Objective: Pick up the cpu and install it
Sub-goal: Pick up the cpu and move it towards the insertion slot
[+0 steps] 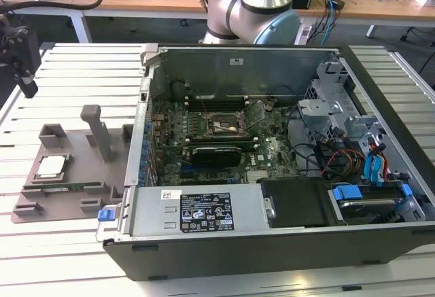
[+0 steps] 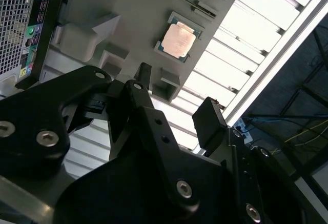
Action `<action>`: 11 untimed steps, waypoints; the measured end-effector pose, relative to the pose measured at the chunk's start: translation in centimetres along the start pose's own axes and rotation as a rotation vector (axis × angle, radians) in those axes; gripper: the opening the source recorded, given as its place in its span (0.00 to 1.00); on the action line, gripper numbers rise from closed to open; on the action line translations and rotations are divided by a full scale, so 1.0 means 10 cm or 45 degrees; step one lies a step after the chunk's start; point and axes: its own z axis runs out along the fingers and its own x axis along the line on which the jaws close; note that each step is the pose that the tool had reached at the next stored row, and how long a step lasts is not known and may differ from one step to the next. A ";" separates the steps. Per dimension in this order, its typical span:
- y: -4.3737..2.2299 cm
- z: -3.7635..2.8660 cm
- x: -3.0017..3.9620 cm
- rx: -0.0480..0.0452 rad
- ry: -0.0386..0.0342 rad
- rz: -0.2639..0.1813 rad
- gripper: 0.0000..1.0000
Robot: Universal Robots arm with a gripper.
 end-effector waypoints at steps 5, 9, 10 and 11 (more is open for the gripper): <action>0.002 0.051 0.002 0.000 0.0000 0.000 0.60; 0.003 0.075 0.002 0.000 0.0000 0.000 0.60; 0.003 0.081 0.002 0.000 0.0000 0.000 0.60; 0.003 0.091 0.003 0.000 0.0001 0.000 0.60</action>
